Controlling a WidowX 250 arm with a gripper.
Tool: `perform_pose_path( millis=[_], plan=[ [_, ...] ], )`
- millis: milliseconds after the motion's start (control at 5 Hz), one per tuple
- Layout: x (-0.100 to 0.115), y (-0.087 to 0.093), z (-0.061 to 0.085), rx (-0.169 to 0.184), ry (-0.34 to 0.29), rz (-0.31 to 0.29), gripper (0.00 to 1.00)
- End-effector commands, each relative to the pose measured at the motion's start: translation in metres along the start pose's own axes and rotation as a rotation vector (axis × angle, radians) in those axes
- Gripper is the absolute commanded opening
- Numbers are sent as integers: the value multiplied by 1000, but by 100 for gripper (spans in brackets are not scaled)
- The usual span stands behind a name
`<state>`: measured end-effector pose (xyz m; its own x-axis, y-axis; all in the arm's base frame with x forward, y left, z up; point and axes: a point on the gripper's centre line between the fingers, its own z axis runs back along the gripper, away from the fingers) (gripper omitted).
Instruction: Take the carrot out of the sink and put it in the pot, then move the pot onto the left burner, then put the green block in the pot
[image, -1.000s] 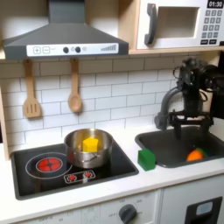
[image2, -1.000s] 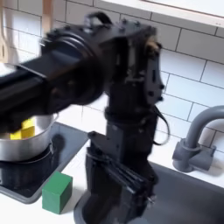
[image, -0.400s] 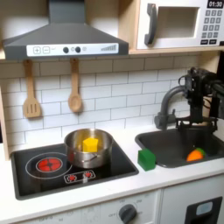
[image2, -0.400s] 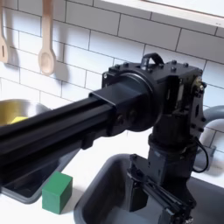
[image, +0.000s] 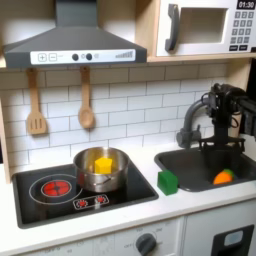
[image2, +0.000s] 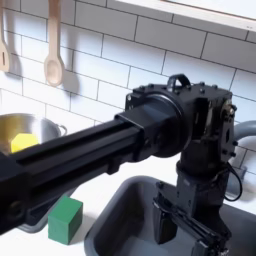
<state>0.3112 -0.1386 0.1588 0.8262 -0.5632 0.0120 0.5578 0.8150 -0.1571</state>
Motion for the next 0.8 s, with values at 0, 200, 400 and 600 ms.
perform_pose_path(
  millis=[0, 200, 400, 600],
  plan=[
    [25, -4, -6, -2, -65, 8, 100],
    [32, 4, -9, -10, -80, 29, 100],
    [31, 7, -15, -67, -48, 5, 100],
    [33, 0, -14, -58, -52, -8, 100]
  ],
)
